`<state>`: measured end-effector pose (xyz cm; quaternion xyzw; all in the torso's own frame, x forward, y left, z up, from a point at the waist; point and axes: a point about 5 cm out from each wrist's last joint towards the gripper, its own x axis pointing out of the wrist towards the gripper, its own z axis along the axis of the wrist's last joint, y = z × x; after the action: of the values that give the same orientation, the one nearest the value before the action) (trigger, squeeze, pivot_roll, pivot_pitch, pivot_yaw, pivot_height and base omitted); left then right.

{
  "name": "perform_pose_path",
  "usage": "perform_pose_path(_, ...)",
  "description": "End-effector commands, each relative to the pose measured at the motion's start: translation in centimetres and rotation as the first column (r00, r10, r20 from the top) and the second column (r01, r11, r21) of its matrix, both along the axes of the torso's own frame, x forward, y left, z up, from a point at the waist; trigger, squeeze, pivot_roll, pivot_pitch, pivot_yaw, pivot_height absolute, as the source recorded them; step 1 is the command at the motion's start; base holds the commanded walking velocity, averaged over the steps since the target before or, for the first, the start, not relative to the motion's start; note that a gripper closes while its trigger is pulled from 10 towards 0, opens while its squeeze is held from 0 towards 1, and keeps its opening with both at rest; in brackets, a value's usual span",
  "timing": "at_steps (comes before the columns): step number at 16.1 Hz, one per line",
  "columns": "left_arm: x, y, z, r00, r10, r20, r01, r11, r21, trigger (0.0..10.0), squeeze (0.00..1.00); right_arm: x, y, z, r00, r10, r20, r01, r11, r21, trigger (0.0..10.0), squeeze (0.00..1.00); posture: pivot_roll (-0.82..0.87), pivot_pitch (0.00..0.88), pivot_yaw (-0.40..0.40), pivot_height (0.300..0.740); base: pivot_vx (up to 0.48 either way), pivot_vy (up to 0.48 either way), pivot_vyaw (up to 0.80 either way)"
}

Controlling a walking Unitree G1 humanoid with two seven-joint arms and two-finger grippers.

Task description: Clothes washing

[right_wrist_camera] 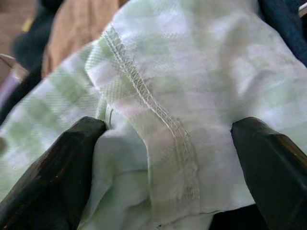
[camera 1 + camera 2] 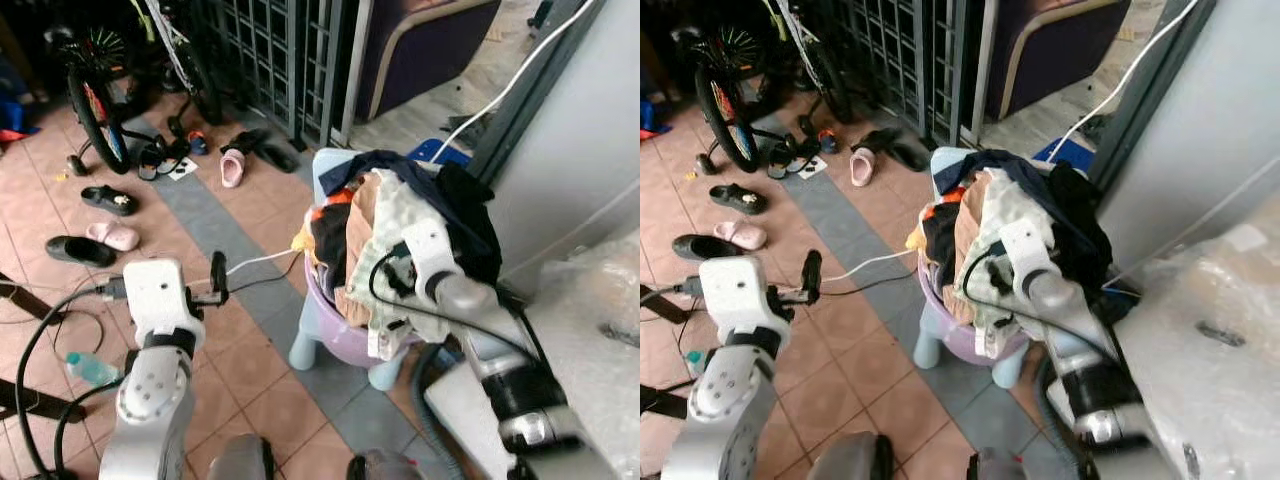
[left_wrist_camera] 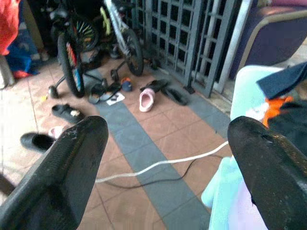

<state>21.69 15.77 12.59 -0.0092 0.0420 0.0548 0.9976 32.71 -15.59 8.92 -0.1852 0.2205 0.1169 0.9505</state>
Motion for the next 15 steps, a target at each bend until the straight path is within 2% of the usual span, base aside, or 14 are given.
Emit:
perform_pose_path(1,-0.3,0.2,0.3,1.000,0.021,0.000,-0.021,1.000,0.009,10.0,0.00,0.5,-0.2,0.3,1.000,0.000,0.021,0.000,1.000,-0.025,10.0,0.00,0.09,0.159,-0.044,0.740,0.000,0.000,0.00)
perform_pose_path(2,-0.6,0.2,0.2,0.999,0.031,-0.008,-0.031,0.999,0.009,10.0,0.00,0.9,-0.2,0.3,1.000,-0.006,0.015,0.006,1.000,-0.023,2.7,0.00,0.09,0.170,-0.053,0.740,0.000,0.000,0.00)
perform_pose_path(3,-0.7,0.2,0.2,0.999,0.033,-0.010,-0.033,0.999,0.009,10.0,0.00,0.9,-0.2,0.2,1.000,-0.013,0.004,0.013,1.000,-0.015,0.0,0.00,0.10,0.172,-0.055,0.740,0.000,0.000,0.00)
perform_pose_path(8,-0.7,0.2,0.3,0.999,0.036,-0.022,-0.035,0.999,0.011,10.0,0.00,0.2,-0.4,-0.8,0.997,-0.020,-0.071,0.024,0.998,0.063,0.0,0.00,0.09,0.191,-0.053,0.740,0.000,0.000,0.00)
perform_pose_path(11,-0.4,0.1,0.3,0.999,0.038,-0.021,-0.038,0.999,0.002,10.0,0.00,0.0,0.5,-0.7,0.995,0.018,-0.095,-0.004,0.990,0.143,0.0,0.00,0.08,0.187,-0.051,0.740,0.000,0.000,0.00)
perform_pose_path(15,0.0,0.2,0.5,0.999,0.047,-0.016,-0.047,0.999,0.003,10.0,0.00,-0.5,1.3,-1.1,0.989,0.041,-0.145,-0.011,0.980,0.201,0.0,0.00,0.07,0.186,-0.051,0.740,0.000,0.000,0.00)
